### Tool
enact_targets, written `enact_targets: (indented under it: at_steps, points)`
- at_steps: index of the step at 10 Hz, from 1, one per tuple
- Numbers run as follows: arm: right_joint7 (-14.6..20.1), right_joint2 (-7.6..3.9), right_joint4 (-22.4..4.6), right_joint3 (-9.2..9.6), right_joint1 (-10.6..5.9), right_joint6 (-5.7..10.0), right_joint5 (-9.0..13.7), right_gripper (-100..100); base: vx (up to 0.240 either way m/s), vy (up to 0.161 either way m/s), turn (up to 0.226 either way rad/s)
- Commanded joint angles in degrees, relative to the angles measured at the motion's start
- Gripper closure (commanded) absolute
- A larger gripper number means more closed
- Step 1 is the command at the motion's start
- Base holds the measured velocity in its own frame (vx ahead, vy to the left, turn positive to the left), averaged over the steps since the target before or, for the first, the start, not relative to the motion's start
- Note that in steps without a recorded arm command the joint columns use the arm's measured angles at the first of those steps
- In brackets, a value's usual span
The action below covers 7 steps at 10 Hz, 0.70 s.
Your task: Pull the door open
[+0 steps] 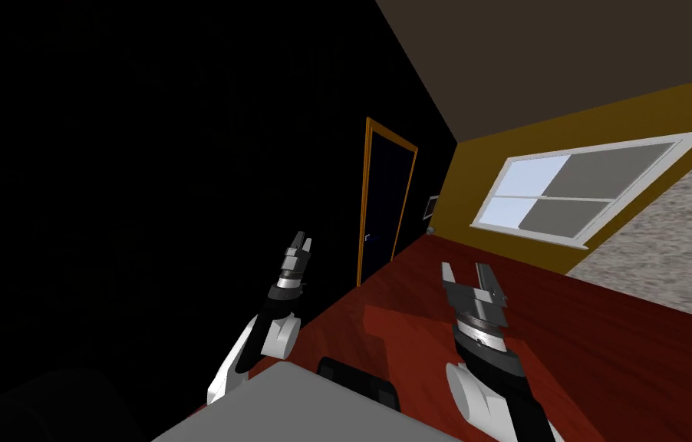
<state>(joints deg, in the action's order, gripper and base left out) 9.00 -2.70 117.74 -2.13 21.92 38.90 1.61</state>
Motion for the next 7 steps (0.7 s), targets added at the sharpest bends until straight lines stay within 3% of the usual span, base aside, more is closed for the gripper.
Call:
enact_targets:
  at_steps: [1,7]
  points:
    - [0.1,-0.43,-2.4,0.15,-0.97,0.20,0.0,-100,0.076,-0.052,0.149]
    - [0.5,-2.05,-12.2,0.80,-4.56,1.56,0.1,-100,0.088,-0.073,0.138]
